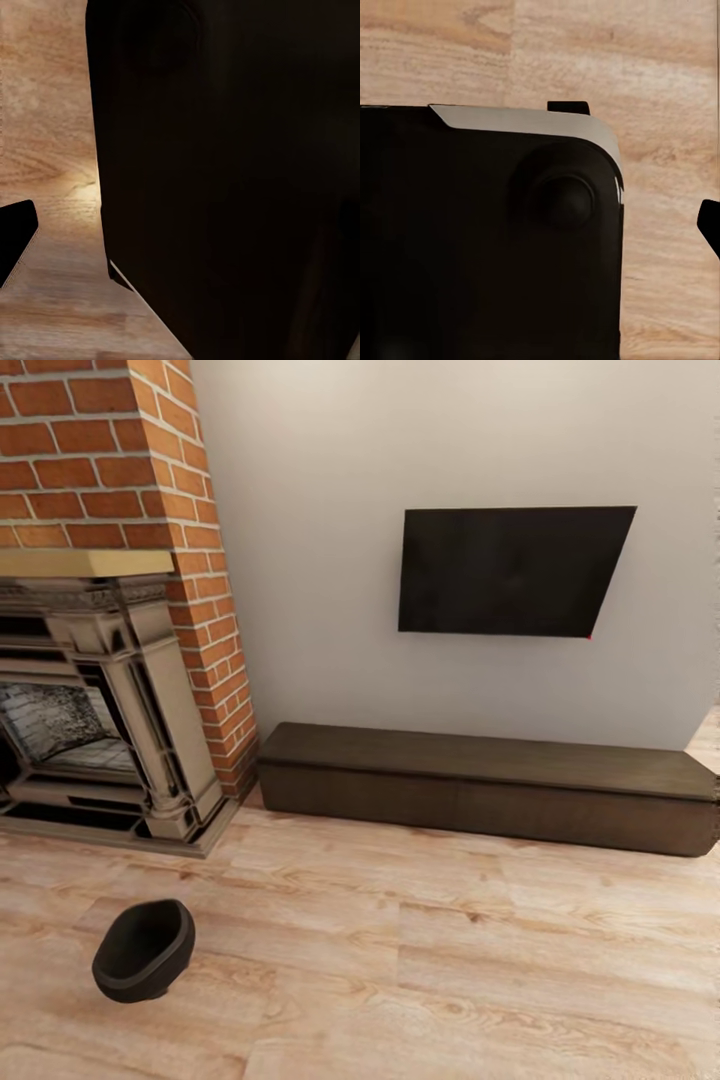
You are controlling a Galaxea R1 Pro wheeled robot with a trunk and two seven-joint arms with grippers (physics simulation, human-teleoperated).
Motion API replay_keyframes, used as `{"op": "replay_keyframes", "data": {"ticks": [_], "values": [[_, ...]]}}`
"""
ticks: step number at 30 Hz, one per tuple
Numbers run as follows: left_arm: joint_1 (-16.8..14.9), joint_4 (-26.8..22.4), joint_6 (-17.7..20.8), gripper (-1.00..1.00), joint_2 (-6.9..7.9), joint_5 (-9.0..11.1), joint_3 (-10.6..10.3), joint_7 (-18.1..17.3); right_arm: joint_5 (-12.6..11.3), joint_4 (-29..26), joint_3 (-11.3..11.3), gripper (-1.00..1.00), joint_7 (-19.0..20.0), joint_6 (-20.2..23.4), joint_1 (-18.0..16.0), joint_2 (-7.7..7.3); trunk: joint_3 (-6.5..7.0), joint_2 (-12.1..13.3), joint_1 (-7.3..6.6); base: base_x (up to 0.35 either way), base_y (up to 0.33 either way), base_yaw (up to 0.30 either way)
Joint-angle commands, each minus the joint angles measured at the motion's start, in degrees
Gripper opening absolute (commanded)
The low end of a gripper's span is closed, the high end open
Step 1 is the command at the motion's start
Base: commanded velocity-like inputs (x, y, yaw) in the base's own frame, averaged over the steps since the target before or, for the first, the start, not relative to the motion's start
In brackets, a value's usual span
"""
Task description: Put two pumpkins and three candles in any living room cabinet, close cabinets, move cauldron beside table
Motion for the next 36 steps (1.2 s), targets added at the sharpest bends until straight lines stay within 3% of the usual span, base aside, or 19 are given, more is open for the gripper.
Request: {"op": "replay_keyframes", "data": {"ticks": [1, 12, 36], "values": [[0.0, 0.0, 0.0, 1.0, 0.01, 0.0, 0.0, 0.0, 0.03, 0.0, 0.0, 1.0, 0.0, 0.0, 0.0, 0.02, -0.09, 0.0, 0.0, 0.169, 0.0, -0.148], [0.0, 0.0, 0.0, 1.0, -0.03, 0.0, 0.0, 0.0, -0.23, 0.0, -0.01, 1.0, -0.05, 0.0, 0.0, -0.12, -1.01, 0.0, 0.0, 0.237, 0.0, -0.146], [0.0, 0.0, 0.03, 1.0, -0.06, 0.0, 0.0, -0.01, 0.08, 0.0, 0.04, 1.0, -0.35, 0.05, 0.0, -0.19, -3.03, 0.0, 0.0, 0.327, 0.0, -0.005]]}}
